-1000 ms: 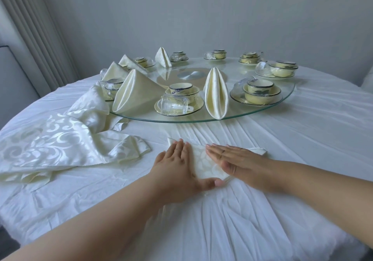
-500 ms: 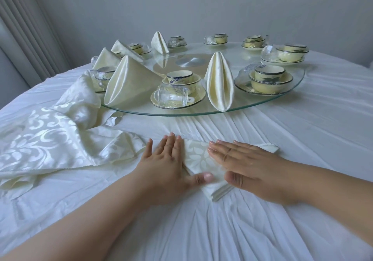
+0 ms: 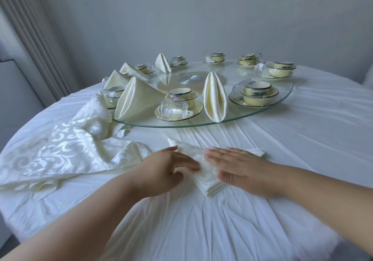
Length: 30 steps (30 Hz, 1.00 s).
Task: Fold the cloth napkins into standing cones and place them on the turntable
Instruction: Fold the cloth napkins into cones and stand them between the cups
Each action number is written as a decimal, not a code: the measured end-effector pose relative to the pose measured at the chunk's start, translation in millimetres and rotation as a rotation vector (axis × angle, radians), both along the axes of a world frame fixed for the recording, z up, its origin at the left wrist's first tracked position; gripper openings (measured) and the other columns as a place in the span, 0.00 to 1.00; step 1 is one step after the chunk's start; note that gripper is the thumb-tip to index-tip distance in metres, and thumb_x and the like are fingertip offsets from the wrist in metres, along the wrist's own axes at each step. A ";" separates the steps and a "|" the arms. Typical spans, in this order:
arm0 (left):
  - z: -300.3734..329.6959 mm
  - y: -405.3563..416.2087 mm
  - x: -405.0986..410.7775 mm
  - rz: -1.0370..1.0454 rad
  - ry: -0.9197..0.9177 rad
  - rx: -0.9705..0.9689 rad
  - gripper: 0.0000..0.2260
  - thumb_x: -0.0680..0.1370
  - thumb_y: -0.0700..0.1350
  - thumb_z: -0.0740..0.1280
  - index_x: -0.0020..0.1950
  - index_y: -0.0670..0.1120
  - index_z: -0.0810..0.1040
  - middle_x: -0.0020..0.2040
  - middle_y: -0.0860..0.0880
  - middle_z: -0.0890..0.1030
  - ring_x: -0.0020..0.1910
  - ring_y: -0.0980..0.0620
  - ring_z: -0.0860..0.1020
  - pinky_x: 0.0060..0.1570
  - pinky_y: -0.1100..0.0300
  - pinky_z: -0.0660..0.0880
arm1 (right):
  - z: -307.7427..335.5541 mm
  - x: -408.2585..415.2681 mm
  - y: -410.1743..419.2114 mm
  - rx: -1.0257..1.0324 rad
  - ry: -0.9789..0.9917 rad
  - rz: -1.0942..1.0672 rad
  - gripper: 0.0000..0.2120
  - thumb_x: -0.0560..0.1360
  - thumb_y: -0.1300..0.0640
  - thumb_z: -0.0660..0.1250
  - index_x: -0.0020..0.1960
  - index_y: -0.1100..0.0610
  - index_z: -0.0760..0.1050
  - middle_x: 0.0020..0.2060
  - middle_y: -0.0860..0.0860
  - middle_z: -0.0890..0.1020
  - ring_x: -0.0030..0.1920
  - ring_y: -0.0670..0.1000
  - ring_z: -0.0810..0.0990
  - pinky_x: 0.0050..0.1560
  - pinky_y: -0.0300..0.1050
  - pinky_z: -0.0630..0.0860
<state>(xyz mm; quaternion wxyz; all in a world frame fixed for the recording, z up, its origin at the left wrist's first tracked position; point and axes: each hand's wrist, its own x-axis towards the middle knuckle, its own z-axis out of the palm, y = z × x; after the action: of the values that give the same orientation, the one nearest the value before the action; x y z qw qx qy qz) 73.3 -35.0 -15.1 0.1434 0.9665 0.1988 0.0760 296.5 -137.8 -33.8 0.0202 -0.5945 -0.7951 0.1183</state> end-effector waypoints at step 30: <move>3.8 30.0 36.2 0.252 -0.336 -0.129 0.12 0.75 0.51 0.69 0.41 0.41 0.79 0.36 0.42 0.77 0.33 0.57 0.67 0.37 0.58 0.66 | 35.6 0.8 11.1 0.385 0.402 -0.369 0.16 0.67 0.43 0.75 0.44 0.52 0.75 0.35 0.46 0.76 0.36 0.46 0.73 0.37 0.43 0.67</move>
<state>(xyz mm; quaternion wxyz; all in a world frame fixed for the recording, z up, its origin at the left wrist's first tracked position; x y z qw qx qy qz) 109.4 -5.0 -11.3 0.2253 0.8966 0.2956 0.2406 297.2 -126.7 1.8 0.3097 -0.6785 -0.6619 0.0751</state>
